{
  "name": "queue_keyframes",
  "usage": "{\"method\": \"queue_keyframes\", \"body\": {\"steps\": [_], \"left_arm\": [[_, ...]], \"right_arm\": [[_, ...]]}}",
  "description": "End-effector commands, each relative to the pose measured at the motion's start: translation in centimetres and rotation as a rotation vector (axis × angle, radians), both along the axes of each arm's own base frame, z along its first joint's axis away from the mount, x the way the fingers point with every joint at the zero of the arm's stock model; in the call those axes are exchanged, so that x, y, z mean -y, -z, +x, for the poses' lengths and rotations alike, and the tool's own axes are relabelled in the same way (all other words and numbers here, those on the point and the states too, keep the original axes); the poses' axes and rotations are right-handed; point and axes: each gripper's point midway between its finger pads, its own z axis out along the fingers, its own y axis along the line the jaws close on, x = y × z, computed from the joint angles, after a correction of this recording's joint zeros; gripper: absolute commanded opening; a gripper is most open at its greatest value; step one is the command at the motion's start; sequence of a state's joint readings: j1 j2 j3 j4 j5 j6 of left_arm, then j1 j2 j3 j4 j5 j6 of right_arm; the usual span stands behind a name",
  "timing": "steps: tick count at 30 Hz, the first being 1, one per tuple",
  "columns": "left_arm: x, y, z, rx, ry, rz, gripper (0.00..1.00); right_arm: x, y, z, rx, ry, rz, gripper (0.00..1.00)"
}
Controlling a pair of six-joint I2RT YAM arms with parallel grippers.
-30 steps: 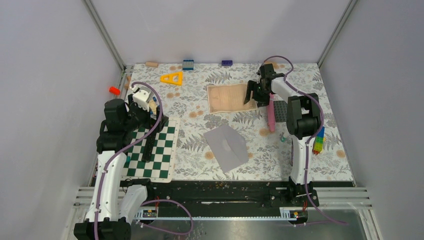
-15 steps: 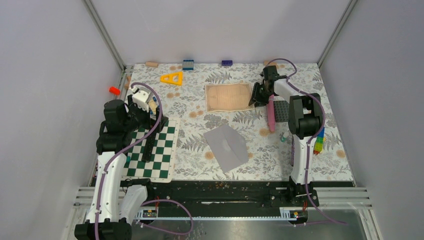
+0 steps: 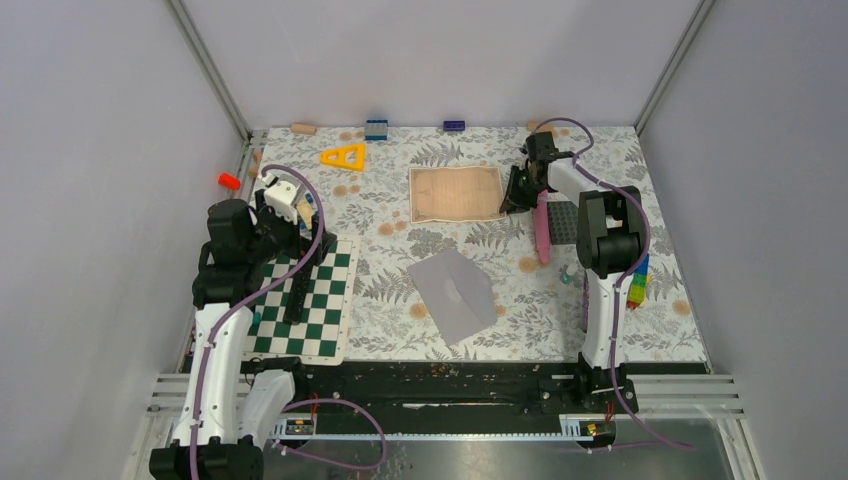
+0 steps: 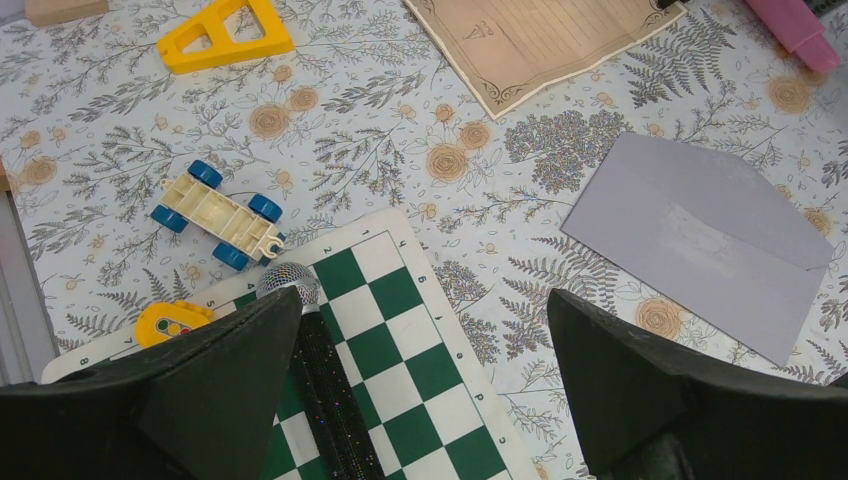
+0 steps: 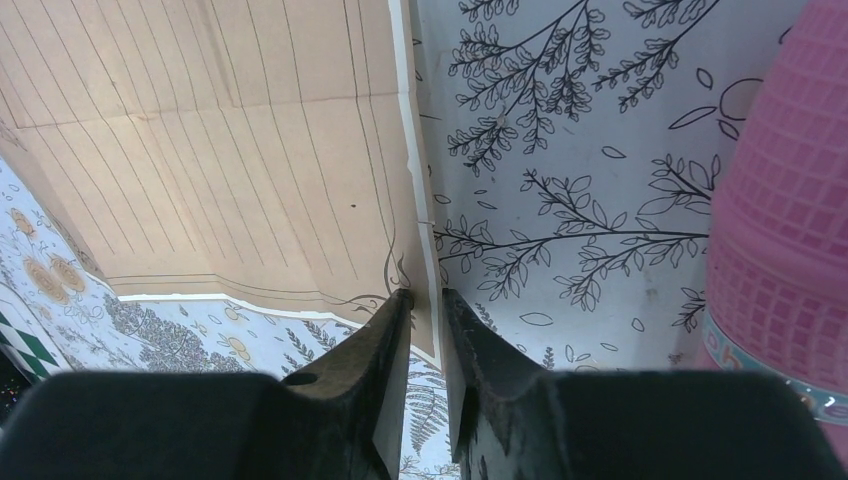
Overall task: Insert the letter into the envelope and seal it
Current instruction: Pick up the letter from the center of the board.
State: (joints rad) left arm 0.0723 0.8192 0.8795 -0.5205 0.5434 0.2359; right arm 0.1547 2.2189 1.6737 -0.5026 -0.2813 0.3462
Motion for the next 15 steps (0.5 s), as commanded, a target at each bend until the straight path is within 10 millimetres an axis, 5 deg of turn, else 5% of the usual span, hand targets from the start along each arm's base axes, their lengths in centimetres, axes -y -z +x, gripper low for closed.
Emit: {"method": "queue_keyframes", "body": {"steps": [1,7,15], "left_arm": [[0.25,-1.5,0.29,0.069,0.021,-0.007,0.99],[0.23,-1.46,0.27,0.068,0.02,-0.008,0.99],[0.23,-1.41,0.28,0.066,0.021,-0.009,0.99]], "right_arm": [[-0.21,-1.93,0.44,0.042,0.002,0.021,0.25],[-0.19,-1.9,0.41,0.041,0.002,0.022,0.24],[-0.26,-2.37,0.48,0.049,-0.002,0.035,0.09]]}}
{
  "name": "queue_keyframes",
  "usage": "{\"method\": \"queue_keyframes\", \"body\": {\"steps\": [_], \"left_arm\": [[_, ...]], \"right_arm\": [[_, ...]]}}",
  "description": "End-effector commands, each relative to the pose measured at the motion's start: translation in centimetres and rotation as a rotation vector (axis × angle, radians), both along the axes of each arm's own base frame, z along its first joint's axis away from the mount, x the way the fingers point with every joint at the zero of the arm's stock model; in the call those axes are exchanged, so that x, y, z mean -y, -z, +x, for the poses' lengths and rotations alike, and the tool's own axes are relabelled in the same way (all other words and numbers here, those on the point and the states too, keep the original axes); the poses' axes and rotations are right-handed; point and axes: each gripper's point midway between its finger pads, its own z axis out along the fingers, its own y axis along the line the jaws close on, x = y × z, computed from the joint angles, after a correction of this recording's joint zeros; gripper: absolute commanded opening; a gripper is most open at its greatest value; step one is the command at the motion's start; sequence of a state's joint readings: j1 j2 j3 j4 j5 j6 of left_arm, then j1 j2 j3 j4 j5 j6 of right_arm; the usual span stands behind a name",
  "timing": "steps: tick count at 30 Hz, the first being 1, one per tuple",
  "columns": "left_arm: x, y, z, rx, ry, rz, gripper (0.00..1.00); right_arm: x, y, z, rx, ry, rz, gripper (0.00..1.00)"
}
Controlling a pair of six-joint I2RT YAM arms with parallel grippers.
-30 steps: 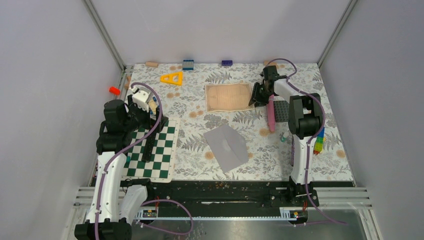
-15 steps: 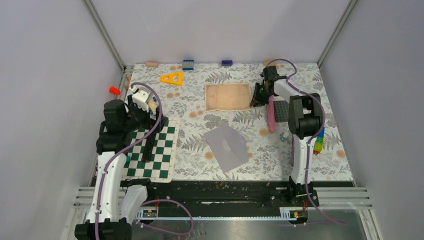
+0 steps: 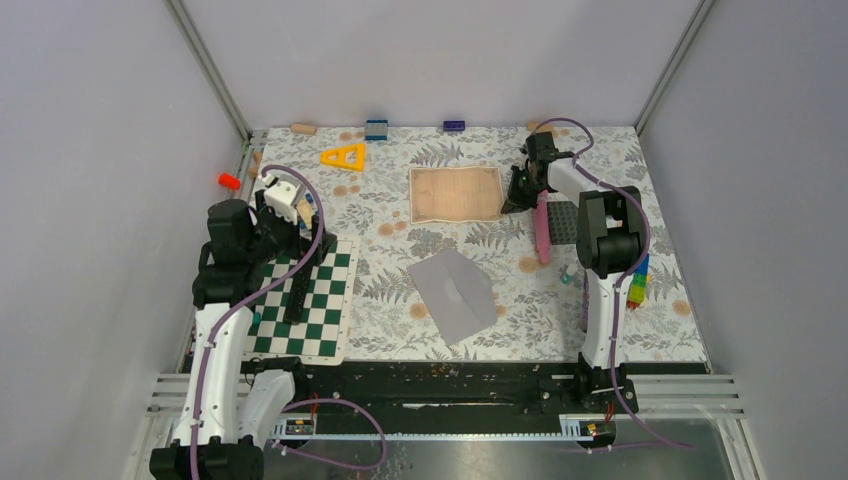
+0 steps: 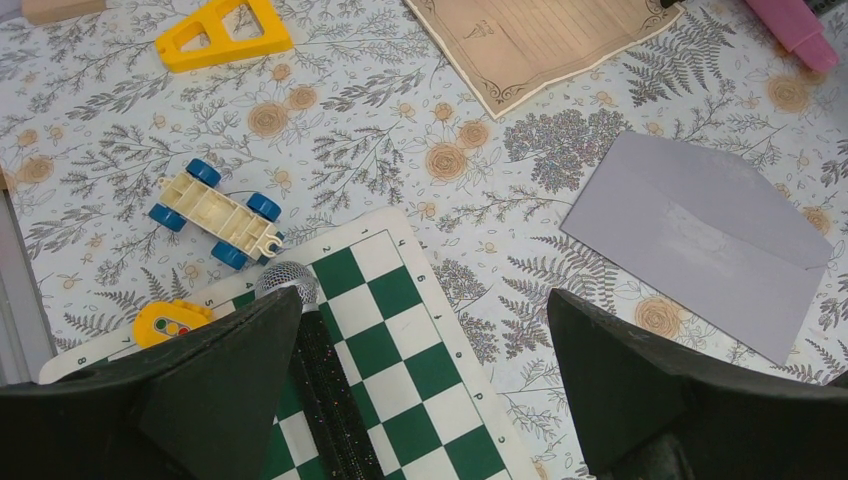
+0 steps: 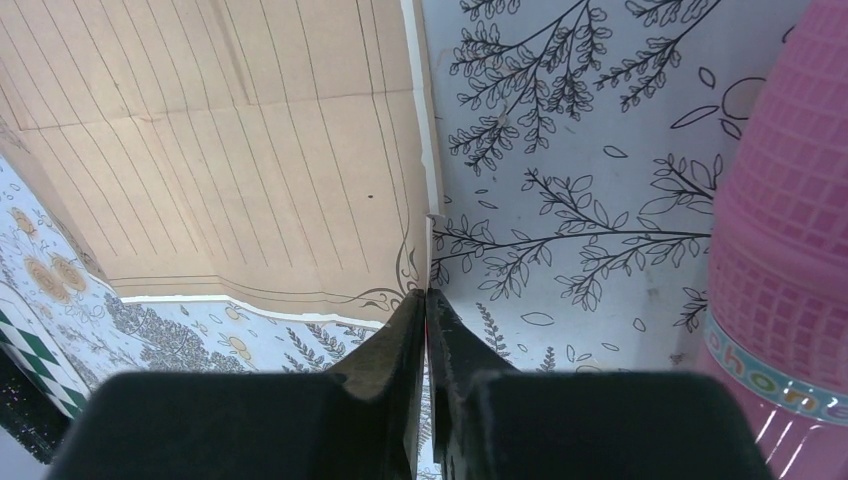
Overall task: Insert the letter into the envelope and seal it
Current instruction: Pick up the letter from the center of the board.
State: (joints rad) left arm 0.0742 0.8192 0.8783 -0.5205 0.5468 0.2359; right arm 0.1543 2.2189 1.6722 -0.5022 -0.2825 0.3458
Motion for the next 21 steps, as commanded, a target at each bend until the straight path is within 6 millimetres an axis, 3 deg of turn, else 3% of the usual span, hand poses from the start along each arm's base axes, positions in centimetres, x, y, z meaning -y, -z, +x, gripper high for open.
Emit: {"method": "queue_keyframes", "body": {"steps": [1,5,10,17,21], "left_arm": [[0.2,-1.5,0.3,0.069,0.02,-0.008,0.99],[0.3,-1.4,0.3,0.065,0.024,-0.009,0.99],[0.4,-1.3,0.3,0.061,0.028,-0.012,0.99],[0.5,-1.2,0.3,0.057,0.037,-0.018,0.99],[0.7,-1.2,0.3,0.053,0.048,-0.023,0.99]], "right_arm": [[-0.3,-2.6,0.6,0.054,-0.001,0.04,0.07],[-0.6,-4.0,0.6,0.08,-0.008,0.079,0.01],[-1.6,-7.6,0.7,0.155,-0.049,0.141,0.0],[-2.4,-14.0,-0.1,0.282,-0.106,0.197,0.0],[-3.0,-18.8,-1.4,0.387,-0.175,0.191,0.0]]}}
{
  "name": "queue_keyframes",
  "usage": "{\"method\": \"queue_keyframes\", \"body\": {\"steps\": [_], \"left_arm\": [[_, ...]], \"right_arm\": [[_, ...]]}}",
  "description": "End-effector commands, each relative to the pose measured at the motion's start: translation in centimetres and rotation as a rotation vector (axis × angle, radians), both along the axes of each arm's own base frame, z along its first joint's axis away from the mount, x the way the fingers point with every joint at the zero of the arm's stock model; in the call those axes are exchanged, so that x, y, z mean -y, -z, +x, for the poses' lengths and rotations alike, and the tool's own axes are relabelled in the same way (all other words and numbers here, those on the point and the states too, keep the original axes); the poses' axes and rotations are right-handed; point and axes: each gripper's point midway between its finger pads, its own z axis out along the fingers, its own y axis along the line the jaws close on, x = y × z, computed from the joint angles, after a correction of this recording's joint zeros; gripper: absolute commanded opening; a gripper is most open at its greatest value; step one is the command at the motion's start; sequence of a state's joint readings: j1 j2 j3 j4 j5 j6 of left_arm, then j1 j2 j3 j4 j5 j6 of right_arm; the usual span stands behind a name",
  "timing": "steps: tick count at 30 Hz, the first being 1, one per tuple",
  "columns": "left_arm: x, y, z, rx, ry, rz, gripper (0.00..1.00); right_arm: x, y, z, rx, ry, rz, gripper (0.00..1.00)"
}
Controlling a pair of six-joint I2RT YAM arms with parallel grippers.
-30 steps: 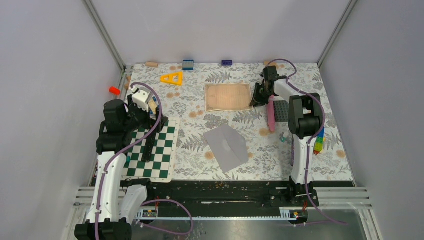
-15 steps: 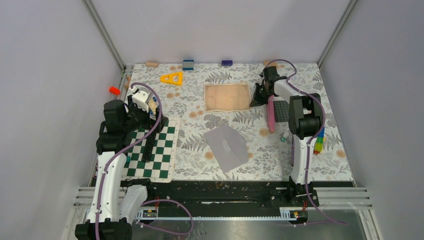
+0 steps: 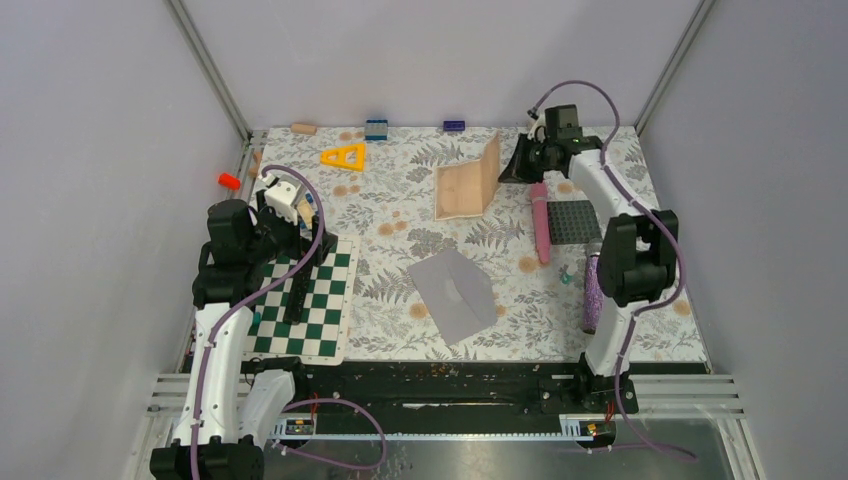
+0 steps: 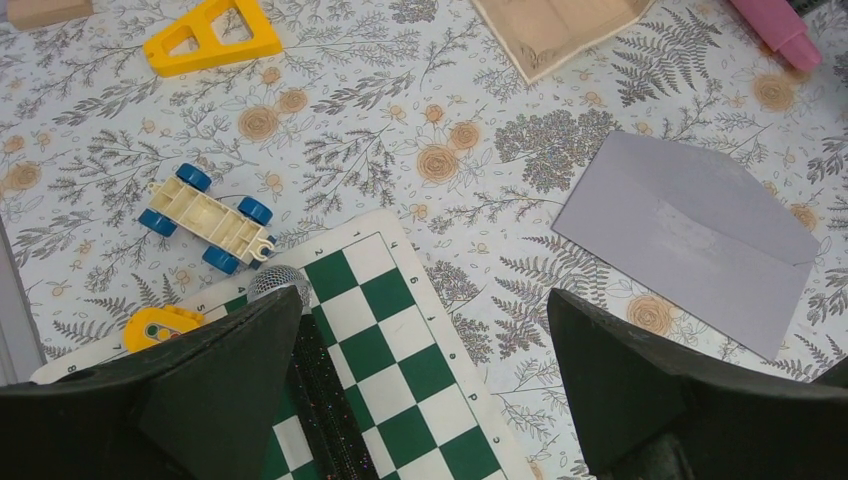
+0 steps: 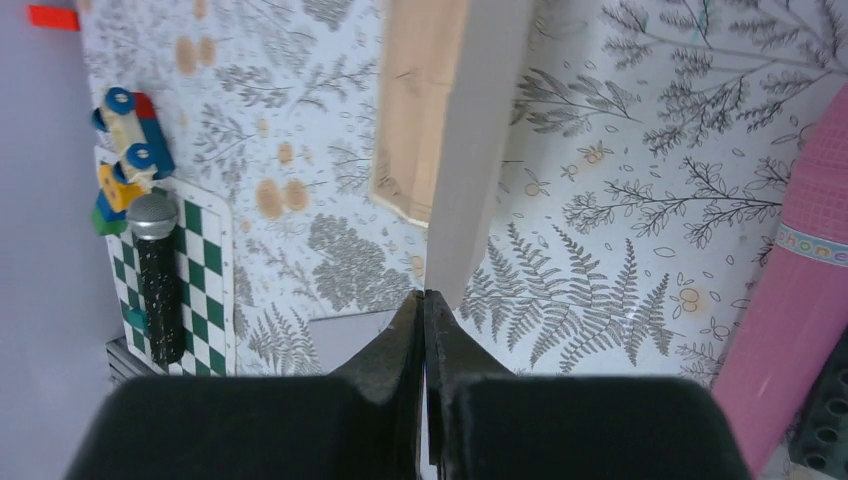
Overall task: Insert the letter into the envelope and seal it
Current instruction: Pick up the letter from the center of the board.
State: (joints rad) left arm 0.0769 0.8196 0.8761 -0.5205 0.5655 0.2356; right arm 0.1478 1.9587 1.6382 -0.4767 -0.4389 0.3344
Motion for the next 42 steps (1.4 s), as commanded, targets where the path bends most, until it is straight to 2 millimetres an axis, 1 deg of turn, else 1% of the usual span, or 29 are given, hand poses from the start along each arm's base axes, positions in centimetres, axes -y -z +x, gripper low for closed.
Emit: {"method": "queue_keyframes", "body": {"steps": [1,3,6,11,15,18,22,27,31,34,37,39,42], "left_arm": [[0.5,-1.2,0.4,0.054,0.037,-0.016,0.99],[0.7,-1.2,0.3,0.053,0.045,-0.021,0.99],[0.8,-1.4,0.3,0.058,0.049,-0.023,0.99],[1.1,-2.4,0.1,0.085,0.071,-0.03,0.99],[1.6,-4.0,0.1,0.13,0.103,-0.032,0.99],[2.3,-5.5,0.0,0.162,0.156,-0.036,0.99],[3.7,-8.2,0.0,0.239,0.26,-0.059,0.99],[6.0,-11.4,-0.7,0.359,0.418,-0.127,0.99],[8.0,-13.4,-0.8,0.46,0.505,-0.154,0.99],[9.7,-14.1,-0.8,0.479,0.561,-0.151,0.99],[11.1,-14.7,-0.6,0.461,0.615,-0.171,0.99],[11.8,-14.6,-0.3,0.435,0.642,-0.183,0.99],[12.8,-13.9,-0.7,0.398,0.704,-0.177,0.99]], "right_arm": [[-1.1,-7.6,-1.6,0.187,-0.096,0.004,0.0],[-1.5,-9.5,-2.6,0.249,-0.139,-0.05,0.0],[-2.3,-11.7,-4.4,0.327,-0.201,-0.146,0.0],[-3.4,-15.5,-7.6,0.425,-0.294,-0.235,0.0],[-3.9,-18.8,-10.5,0.511,-0.386,-0.256,0.0],[-4.0,-20.9,-13.3,0.569,-0.478,-0.274,0.0],[-3.8,-23.1,-17.3,0.635,-0.586,-0.283,0.0],[-3.1,-24.0,-21.9,0.682,-0.705,-0.281,0.0],[-2.9,-24.2,-24.4,0.703,-0.761,-0.268,0.0],[-3.1,-23.8,-26.0,0.695,-0.815,-0.262,0.0],[-3.3,-22.8,-27.4,0.688,-0.879,-0.271,0.0],[-3.4,-22.1,-28.1,0.682,-0.918,-0.283,0.0],[-3.4,-21.2,-29.3,0.676,-0.981,-0.295,0.0]]}}
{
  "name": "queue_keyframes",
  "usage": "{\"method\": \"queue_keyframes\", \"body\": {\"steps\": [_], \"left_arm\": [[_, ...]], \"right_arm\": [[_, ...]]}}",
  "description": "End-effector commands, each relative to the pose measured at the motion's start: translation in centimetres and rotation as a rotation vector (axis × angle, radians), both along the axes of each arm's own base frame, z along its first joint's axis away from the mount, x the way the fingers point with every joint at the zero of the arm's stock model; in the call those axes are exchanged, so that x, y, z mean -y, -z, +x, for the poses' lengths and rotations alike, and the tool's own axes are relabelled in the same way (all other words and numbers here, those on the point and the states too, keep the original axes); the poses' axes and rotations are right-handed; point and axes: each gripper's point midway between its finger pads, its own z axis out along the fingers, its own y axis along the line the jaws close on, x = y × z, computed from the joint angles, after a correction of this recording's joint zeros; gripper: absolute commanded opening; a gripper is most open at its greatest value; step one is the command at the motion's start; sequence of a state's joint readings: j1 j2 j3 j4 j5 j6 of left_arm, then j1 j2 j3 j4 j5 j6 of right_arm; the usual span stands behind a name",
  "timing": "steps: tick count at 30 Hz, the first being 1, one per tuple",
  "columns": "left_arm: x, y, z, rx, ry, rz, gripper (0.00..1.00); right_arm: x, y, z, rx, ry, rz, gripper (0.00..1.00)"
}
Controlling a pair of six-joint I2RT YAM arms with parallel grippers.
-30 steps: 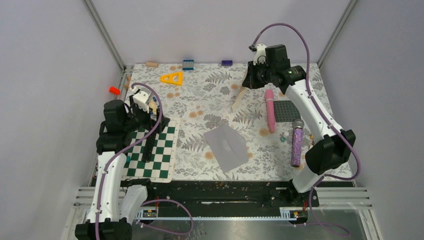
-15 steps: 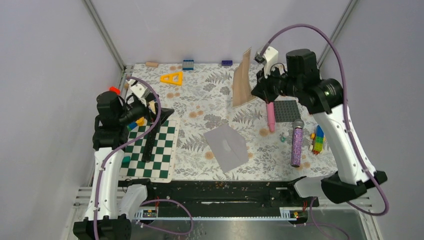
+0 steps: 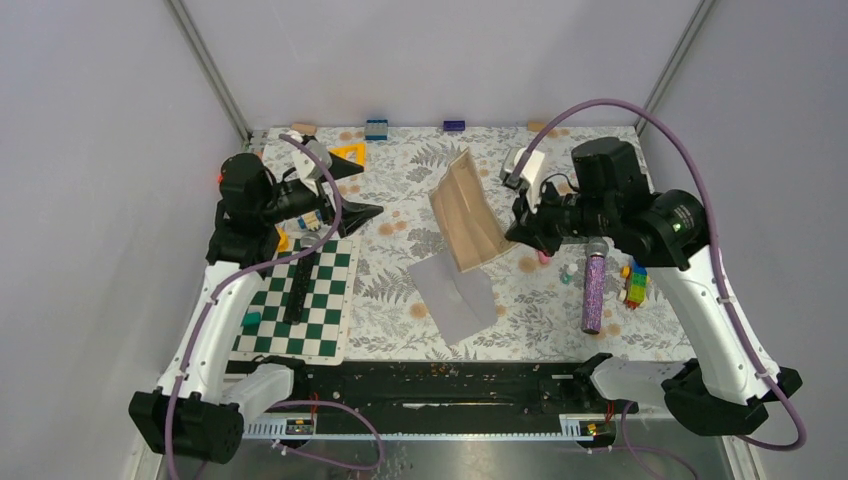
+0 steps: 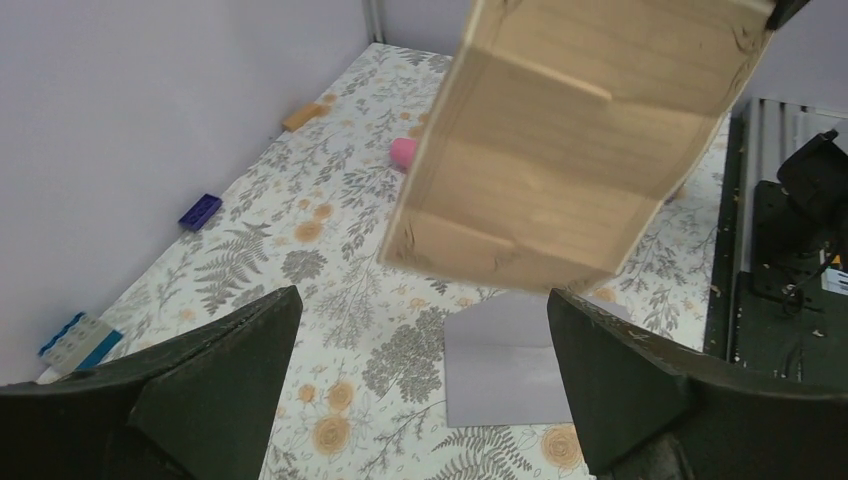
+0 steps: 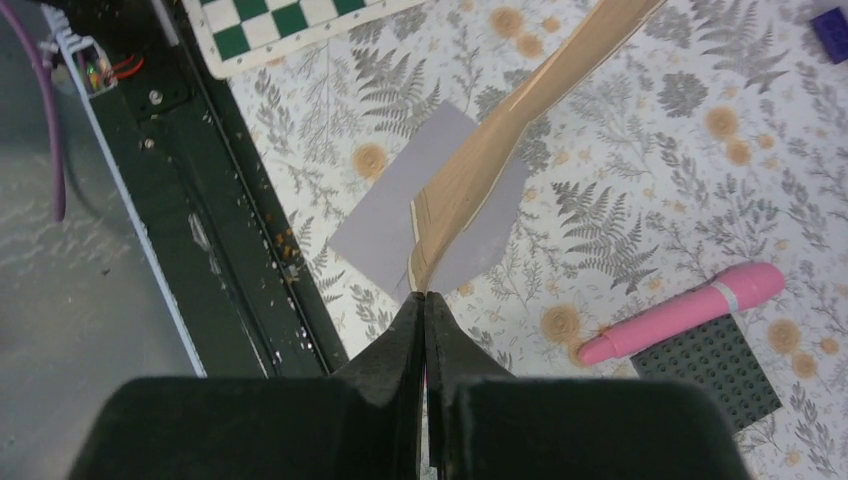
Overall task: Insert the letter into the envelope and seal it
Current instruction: Pick up the letter from the center of the board.
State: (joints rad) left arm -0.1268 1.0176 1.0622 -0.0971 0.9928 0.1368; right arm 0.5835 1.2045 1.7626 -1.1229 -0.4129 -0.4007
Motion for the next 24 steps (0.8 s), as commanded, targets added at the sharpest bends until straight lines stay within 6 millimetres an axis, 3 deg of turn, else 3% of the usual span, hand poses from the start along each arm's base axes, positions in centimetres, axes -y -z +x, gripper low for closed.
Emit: {"method": "queue_keyframes", "body": {"steps": [1,10,24], "left_arm": [[1.6,-2.0,-1.3,0.073,0.125,0.015,0.99],[3.6,0.5,-4.8,0.089,0.341,0.061,0.99],[6.0,4.3,-6.4,0.019,0.484,0.133,0.99]], "right_arm": [[0.2,1.4,-2.5,-0.007,-0.107,-0.06,0.0],[0.2,1.5,-6.1,-0.013,-0.283,-0.085,0.0],[-0.2,1.6,-7.8,-0.041,-0.387,-0.11,0.0]]}}
